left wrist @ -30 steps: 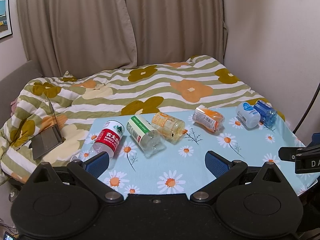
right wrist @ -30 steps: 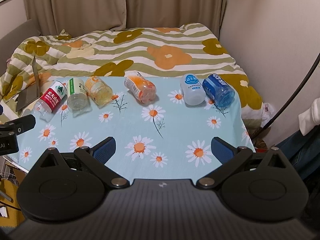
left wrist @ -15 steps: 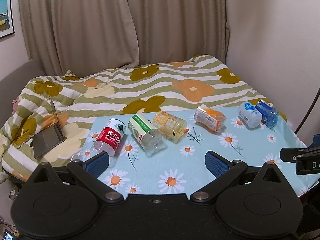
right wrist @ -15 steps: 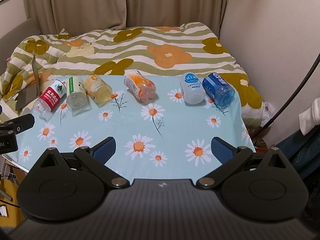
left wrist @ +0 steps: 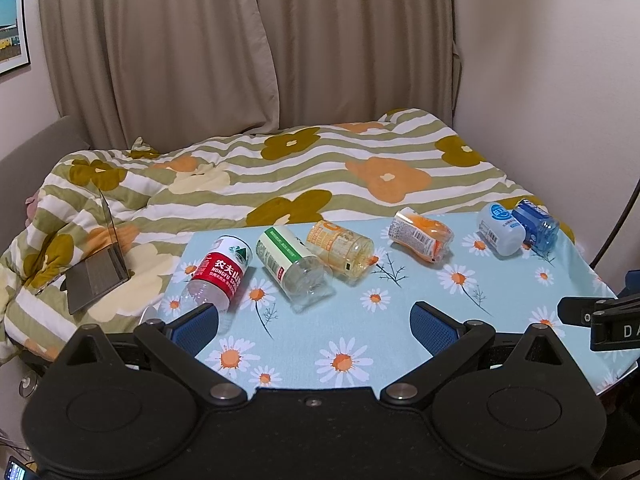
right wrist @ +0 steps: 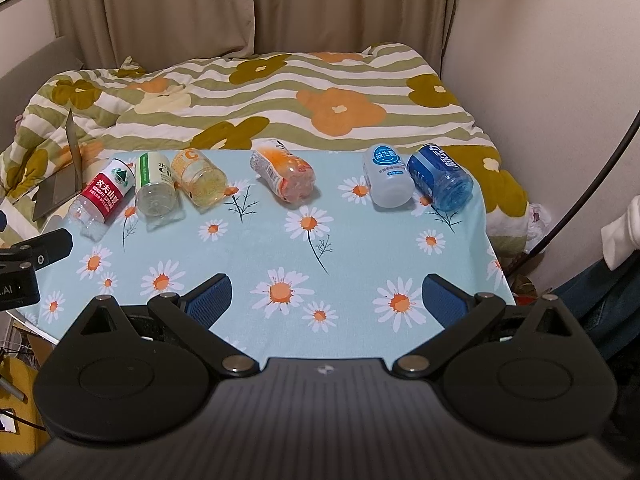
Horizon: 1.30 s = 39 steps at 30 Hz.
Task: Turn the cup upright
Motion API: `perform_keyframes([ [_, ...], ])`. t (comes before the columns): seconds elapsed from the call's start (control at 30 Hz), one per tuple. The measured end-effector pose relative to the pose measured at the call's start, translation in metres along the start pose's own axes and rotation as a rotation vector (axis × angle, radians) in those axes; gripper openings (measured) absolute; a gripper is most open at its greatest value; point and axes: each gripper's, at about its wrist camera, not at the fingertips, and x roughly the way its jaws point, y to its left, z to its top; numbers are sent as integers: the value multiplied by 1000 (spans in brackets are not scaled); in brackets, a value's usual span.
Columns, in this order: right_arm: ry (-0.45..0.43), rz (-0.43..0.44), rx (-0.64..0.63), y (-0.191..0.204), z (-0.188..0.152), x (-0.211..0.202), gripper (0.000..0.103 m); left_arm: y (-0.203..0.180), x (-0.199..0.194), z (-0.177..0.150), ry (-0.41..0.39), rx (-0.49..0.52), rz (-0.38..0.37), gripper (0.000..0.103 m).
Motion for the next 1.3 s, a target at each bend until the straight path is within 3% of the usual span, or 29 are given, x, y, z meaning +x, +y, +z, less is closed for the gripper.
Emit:
perform_keyframes([
  [0.53,3,5,-1,-2,2,0,103,-1,-2,0,3,-3,9,103],
  [0.93,33,93,-44,-6,19,9,103,-5,-5,9,37,-45,101,103],
  [1.07,15,116,-41,-1,25,19,103,9,5,13,64,-56,138,103],
  [1.3,45,149,19,21,39,44,103,53,34,26,78,-45,118,103],
])
